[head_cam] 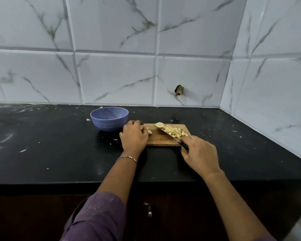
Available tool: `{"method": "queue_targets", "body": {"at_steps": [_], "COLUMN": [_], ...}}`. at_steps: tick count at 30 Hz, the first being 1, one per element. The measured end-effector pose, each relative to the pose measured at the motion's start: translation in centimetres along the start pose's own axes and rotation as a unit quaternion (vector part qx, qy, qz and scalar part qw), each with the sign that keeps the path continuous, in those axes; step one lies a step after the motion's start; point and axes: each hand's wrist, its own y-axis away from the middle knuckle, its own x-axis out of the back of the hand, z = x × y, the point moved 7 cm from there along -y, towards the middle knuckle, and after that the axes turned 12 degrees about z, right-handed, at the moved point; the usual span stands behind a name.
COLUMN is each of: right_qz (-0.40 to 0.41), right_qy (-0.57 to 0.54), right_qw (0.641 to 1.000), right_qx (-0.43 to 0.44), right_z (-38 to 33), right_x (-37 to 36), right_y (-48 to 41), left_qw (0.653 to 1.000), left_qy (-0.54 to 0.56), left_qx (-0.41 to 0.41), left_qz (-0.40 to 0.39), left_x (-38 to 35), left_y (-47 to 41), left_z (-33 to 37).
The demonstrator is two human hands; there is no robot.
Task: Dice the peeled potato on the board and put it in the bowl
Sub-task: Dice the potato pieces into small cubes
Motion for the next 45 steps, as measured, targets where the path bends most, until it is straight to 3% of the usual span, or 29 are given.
{"method": "queue_targets", "body": {"at_steps": [3,6,10,16,25,31,38,45], "right_qz": [0.000,0.000,0.007,-0.008,-0.030,-0.048,-0.043,-0.003], "right_qy": [-0.006,-0.010,-0.035,-0.106,-0.233,-0.217,-0.155,-0.094], "right_qw": [1.000,1.000,0.998,0.986,0.934,0.938,0.965,0.981], "right_qx": [-0.007,-0.016,-0.044,-0.128,-0.270,-0.267,-0.207,-0.169], "right_z": [0.0,0.2,0.6,1.3,1.8,1.7,1.0,1.0], "right_x": [0.0,-0.1,-0.1,-0.7,-3.1,-4.0,-4.2,-3.6], "right_y": [-0.1,-0.1,-0.3,-1.0,-2.9,-3.0,-3.1,-3.3], "left_qw": [0.993,0.983,0.985,0.993,0.996,0.986,0.960,0.937], "left_qy": [-0.001,-0.049,-0.048,-0.062,-0.019,-0.035,-0.083,-0.146], "left_qx": [-0.085,-0.117,-0.138,-0.078,-0.066,-0.140,-0.132,-0.130], "left_qz": [-0.076,-0.136,-0.097,-0.063,-0.056,-0.082,-0.233,-0.289], "left_x": [-1.5,-2.9,-2.4,-1.0,-0.6,-2.0,-6.7,-10.0], "left_y": [0.5,0.7,0.2,0.0,0.0,-0.9,-3.1,-5.1], "left_z": [0.9,0.9,1.0,0.1,0.6,3.3,4.9,5.0]}}
